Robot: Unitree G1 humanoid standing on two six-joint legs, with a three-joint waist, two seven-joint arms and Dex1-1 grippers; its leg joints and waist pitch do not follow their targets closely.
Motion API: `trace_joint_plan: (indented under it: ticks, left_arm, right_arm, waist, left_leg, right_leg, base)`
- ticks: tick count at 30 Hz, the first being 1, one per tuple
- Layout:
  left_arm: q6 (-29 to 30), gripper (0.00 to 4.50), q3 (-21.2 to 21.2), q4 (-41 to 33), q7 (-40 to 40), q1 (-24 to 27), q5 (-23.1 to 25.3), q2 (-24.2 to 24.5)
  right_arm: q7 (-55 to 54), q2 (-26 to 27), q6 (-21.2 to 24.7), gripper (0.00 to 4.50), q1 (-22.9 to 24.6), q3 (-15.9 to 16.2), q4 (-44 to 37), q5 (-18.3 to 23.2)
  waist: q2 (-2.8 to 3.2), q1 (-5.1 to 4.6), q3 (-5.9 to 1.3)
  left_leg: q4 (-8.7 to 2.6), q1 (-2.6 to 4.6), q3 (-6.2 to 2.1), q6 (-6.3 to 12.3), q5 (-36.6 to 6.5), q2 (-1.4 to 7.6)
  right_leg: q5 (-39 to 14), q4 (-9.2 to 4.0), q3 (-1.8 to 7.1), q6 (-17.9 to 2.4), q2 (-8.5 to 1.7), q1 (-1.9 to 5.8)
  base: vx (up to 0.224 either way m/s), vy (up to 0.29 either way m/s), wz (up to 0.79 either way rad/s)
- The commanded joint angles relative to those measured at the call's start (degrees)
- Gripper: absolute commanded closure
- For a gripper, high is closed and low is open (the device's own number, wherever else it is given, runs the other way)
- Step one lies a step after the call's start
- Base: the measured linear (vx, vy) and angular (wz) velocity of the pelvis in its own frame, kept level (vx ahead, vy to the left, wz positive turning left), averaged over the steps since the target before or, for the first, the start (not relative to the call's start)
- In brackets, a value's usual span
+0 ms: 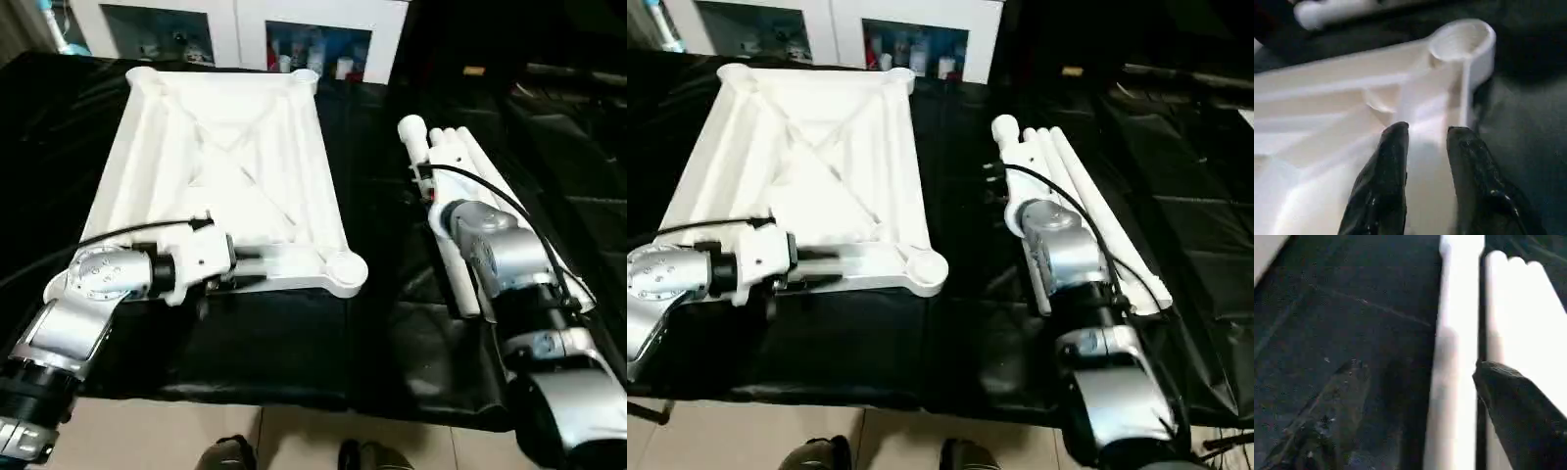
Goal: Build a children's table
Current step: Pick table leg
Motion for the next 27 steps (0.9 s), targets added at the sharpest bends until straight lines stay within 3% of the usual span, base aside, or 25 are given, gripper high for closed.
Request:
trace_joint_plan:
  ticks: [1,10,16,17,20,22,25,27]
  left_arm:
    - [2.3,2.61,0.6,-3.1,0.6,-0.8,-1.2,-0.7]
    - [10.4,1.93,-1.7,-9.6,0.4,-0.7,-0.3,-0.5]
    - [13.6,1.52,-1.4,-12.2,0.5,-1.7,-2.2,-1.5]
    - [14.2,1.48,-1.4,-12.6,0.5,-1.9,-2.5,-1.6]
    - [16.1,1.28,-1.2,-13.6,1.0,-2.4,-2.8,-2.2]
    - [17.1,1.08,-0.8,-14.0,1.5,-2.6,-3.1,-2.8]
    - [18.1,0.96,-0.6,-14.4,2.5,-2.9,-3.1,-3.4]
    - [18.9,0.67,-0.5,-14.7,3.2,-3.0,-3.0,-3.8]
  right_arm:
    - [-1.4,-1.0,1.7,0.74,-1.4,-1.1,2.6,-1.2]
    - [0.2,-0.6,7.5,0.74,-3.0,-3.5,9.6,1.9]
    - [0.3,-0.6,8.0,0.74,-4.0,-4.8,12.7,3.0]
    - [0.4,-0.6,7.8,1.08,-4.2,-4.9,13.3,3.0]
    - [0.4,-0.5,7.6,1.12,-4.6,-5.1,14.8,3.0]
    - [0.4,-0.4,7.6,1.51,-4.8,-5.5,15.6,3.3]
    - [0.3,-0.4,6.9,1.60,-5.2,-5.8,17.2,3.6]
    - [0.0,-0.4,6.4,1.95,-5.4,-6.3,18.2,3.9]
  waist:
    - [0.40,0.09,-5.64]
    - [0.47,-0.05,-5.52]
    - [0.61,0.07,-5.80]
    - [0.49,0.09,-5.93]
    - [0.42,0.16,-5.99]
    - [0.28,0.24,-6.01]
    - [0.25,0.38,-6.07]
    - [-0.03,0.46,-6.10]
  left_leg:
    - [-2.91,1.92,-1.12,-0.56,-7.9,2.26]
    - [-2.64,1.70,-1.41,-2.23,-12.1,2.23]
    - [-2.46,1.73,-1.38,-2.42,-11.5,2.18]
    - [-2.40,1.69,-1.38,-2.25,-11.1,2.18]
    - [-2.31,1.61,-1.36,-2.02,-10.5,2.18]
    - [-2.26,1.54,-1.35,-1.79,-10.2,2.15]
    - [-2.16,1.53,-1.30,-1.44,-9.8,2.15]
    - [-2.17,1.49,-1.30,-1.38,-9.7,2.16]
  right_leg:
    - [-3.9,-2.63,2.00,-12.5,-2.61,3.18]
    - [-10.4,-3.02,2.03,-10.9,-2.67,2.87]
    - [-8.7,-2.80,1.90,-11.6,-2.56,2.88]
    - [-8.1,-2.65,1.87,-11.7,-2.59,2.97]
    - [-7.3,-2.57,1.85,-12.1,-2.62,3.06]
    - [-7.2,-2.55,1.83,-12.1,-2.63,3.12]
    - [-7.0,-2.52,1.85,-12.1,-2.65,3.08]
    - [-7.3,-2.53,1.81,-11.8,-2.66,3.12]
  base:
    - [0.000,0.000,0.00]
    - [0.000,0.000,0.00]
    - [0.000,0.000,0.00]
    - [0.000,0.000,0.00]
    - [0.000,0.000,0.00]
    - [0.000,0.000,0.00]
    - [0.000,0.000,0.00]
    - [0.000,0.000,0.00]
